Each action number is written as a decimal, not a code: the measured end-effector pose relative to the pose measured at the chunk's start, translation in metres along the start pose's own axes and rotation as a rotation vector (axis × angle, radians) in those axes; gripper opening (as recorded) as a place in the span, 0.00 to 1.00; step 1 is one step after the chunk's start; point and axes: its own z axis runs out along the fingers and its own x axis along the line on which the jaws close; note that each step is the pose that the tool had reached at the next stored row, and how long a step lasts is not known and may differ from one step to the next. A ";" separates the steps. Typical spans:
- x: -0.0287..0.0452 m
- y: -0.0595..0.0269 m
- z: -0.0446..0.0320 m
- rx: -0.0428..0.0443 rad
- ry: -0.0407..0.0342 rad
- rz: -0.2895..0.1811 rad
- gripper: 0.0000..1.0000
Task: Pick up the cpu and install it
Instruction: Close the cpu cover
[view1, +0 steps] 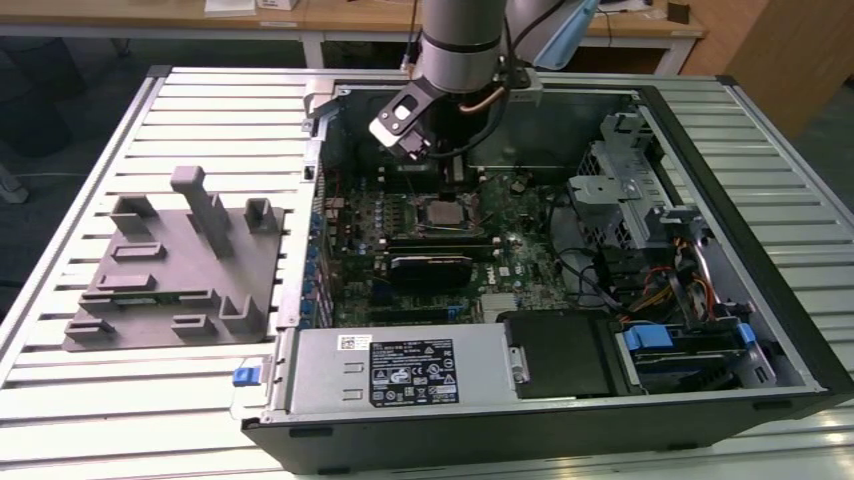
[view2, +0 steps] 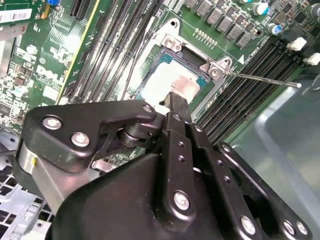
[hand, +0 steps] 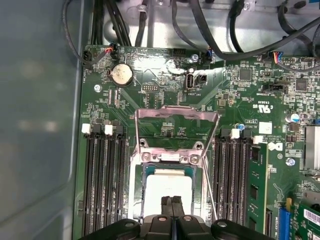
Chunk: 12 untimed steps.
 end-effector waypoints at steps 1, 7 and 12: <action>0.0000 0.0000 -0.0011 0.0000 0.0001 0.000 0.11; -0.0001 0.0002 -0.0080 0.0001 -0.0001 0.000 0.11; -0.0002 0.0003 -0.0128 0.0003 0.0000 0.000 0.11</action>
